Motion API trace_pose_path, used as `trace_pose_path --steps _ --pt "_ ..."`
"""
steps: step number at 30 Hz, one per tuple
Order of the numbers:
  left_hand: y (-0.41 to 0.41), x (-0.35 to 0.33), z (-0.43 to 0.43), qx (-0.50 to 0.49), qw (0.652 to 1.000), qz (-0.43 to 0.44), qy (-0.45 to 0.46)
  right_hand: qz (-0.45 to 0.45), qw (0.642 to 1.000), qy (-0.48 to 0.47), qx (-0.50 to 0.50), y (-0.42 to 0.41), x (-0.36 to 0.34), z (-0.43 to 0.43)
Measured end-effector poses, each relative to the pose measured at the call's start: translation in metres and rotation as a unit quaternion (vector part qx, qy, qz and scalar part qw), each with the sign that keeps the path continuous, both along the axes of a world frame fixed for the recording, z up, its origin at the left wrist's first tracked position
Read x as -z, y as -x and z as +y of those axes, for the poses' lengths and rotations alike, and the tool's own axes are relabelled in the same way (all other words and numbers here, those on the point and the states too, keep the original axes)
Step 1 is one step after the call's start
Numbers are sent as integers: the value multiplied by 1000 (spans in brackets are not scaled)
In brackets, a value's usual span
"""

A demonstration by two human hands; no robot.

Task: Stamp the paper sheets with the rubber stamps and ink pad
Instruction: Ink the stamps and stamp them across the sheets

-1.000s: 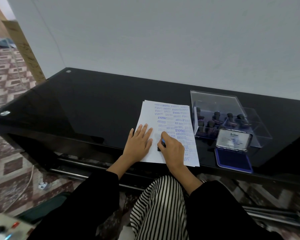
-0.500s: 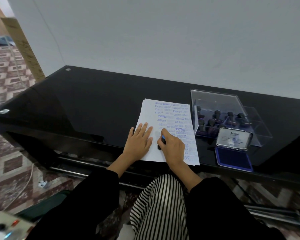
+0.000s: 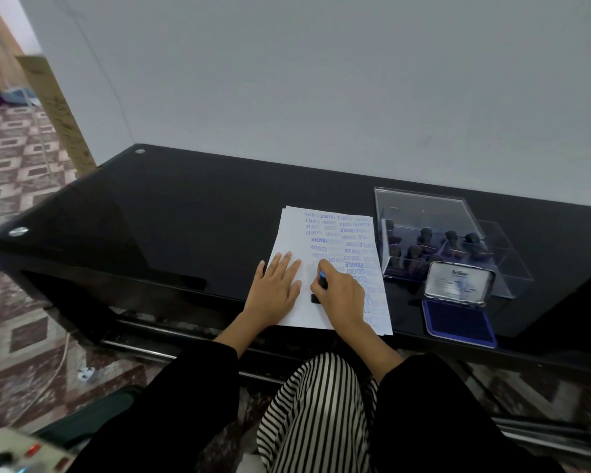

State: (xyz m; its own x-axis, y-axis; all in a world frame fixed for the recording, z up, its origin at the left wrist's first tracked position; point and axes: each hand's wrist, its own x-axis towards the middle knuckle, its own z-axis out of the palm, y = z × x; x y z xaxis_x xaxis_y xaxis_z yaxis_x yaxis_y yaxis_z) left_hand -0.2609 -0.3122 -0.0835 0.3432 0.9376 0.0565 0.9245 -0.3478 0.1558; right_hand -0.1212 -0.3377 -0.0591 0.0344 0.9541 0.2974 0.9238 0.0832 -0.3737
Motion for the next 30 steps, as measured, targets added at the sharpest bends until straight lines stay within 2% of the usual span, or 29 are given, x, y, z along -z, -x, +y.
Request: trace_pose_path --steps 3,6,8,13,18,21,26,30 --pt "1 -4 0 2 1000 -17 18 44 999 20 -8 -10 -10 2" --pt "0 -11 4 -3 999 -31 32 129 991 -8 32 -28 -21 2" --pt "-4 -17 5 -11 998 -52 32 145 988 -21 46 -42 -30 0" --pt "-18 -23 2 -28 996 -88 -7 131 989 -21 63 -79 -43 -9" --pt "-46 -24 -10 43 981 -179 -54 112 990 -19 84 -108 -39 -31" --pt "-69 -30 -21 95 968 -231 -37 107 988 -14 109 -124 -36 -45" --pt "-110 -38 -45 171 960 -224 2 66 988 -5 141 -151 -36 -64" --pt "-137 -37 -59 176 968 -178 23 13 988 -12 152 -166 -32 -70"
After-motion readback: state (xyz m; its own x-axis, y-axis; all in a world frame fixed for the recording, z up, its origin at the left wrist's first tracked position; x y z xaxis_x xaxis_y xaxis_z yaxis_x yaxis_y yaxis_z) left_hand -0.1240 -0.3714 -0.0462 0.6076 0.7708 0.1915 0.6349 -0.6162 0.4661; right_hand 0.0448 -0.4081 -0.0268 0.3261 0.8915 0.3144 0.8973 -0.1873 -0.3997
